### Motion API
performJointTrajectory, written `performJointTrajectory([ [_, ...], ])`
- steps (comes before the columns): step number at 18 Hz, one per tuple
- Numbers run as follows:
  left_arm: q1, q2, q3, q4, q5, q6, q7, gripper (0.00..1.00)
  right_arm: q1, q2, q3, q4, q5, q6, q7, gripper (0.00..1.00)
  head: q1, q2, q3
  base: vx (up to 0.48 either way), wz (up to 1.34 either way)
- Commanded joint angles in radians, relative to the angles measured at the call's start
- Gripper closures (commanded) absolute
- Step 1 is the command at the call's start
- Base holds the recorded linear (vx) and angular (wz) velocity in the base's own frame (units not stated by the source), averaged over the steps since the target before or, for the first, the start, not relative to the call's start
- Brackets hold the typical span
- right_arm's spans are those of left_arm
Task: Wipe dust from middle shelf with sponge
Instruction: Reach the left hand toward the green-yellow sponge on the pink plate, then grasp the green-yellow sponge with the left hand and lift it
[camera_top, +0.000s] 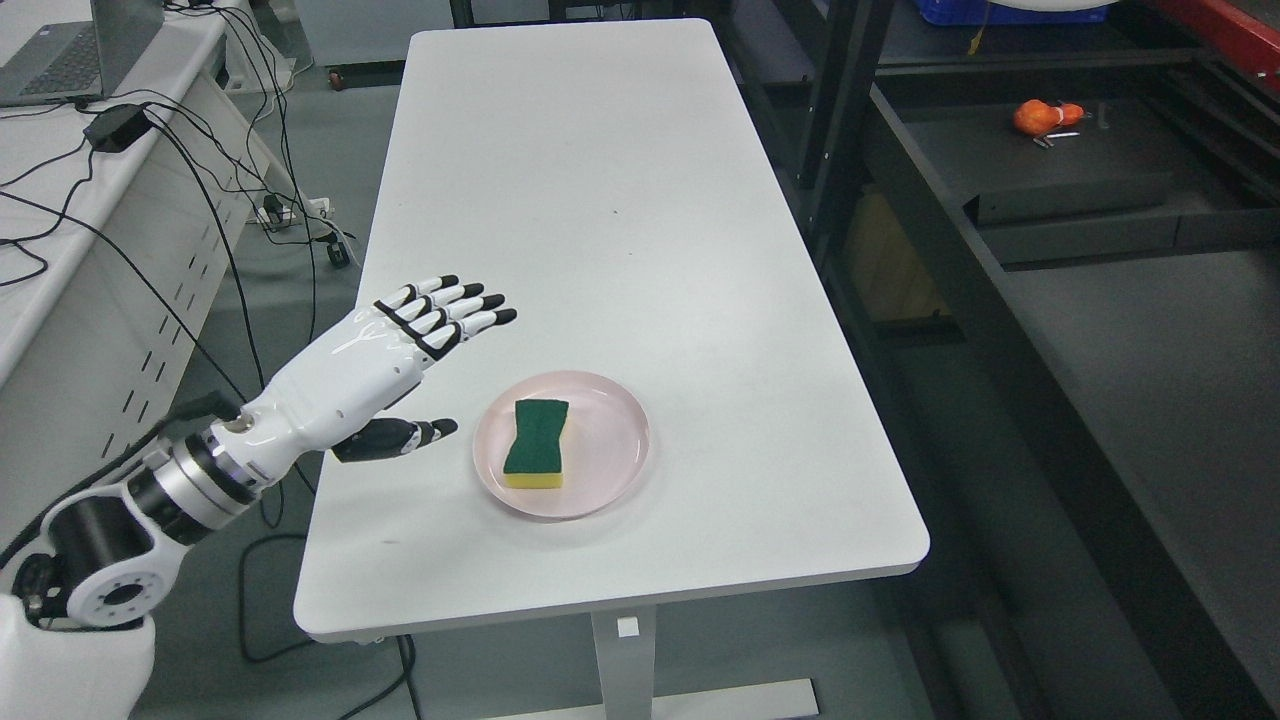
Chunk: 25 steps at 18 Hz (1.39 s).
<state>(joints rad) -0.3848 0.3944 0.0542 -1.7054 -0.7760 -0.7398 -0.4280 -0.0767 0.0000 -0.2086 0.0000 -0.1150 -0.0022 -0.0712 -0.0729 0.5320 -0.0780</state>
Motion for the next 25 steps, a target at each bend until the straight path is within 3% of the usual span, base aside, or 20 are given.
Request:
performJointTrajectory([
  [1, -0.160, 0.152, -0.222, 0.050, -0.304, -0.038, -0.050, 0.07, 0.000, -0.017, 0.000, -0.017, 0.000, 0.073, -0.001, 0.00, 0.0000, 0.000, 0.000, 0.034, 0.00],
  [4, -0.229, 0.167, -0.281, 0.081, -0.406, -0.038, -0.066, 0.08, 0.000, -0.017, 0.000, -0.017, 0.000, 0.073, -0.001, 0.00, 0.0000, 0.000, 0.000, 0.039, 0.00],
  [9, -0.246, 0.055, -0.316, 0.185, -0.502, -0.036, -0.066, 0.08, 0.000, -0.017, 0.000, -0.017, 0.000, 0.073, -0.001, 0.00, 0.0000, 0.000, 0.000, 0.045, 0.00],
  [18, -0.238, -0.094, -0.445, 0.244, -0.505, -0.043, -0.054, 0.11, 0.000, -0.017, 0.000, -0.017, 0.000, 0.073, -0.001, 0.00, 0.0000, 0.000, 0.000, 0.017, 0.00],
  [25, -0.233, -0.098, -0.465, 0.262, -0.522, -0.046, -0.063, 0.11, 0.000, -0.017, 0.000, -0.017, 0.000, 0.073, -0.001, 0.00, 0.0000, 0.000, 0.000, 0.000, 0.00],
])
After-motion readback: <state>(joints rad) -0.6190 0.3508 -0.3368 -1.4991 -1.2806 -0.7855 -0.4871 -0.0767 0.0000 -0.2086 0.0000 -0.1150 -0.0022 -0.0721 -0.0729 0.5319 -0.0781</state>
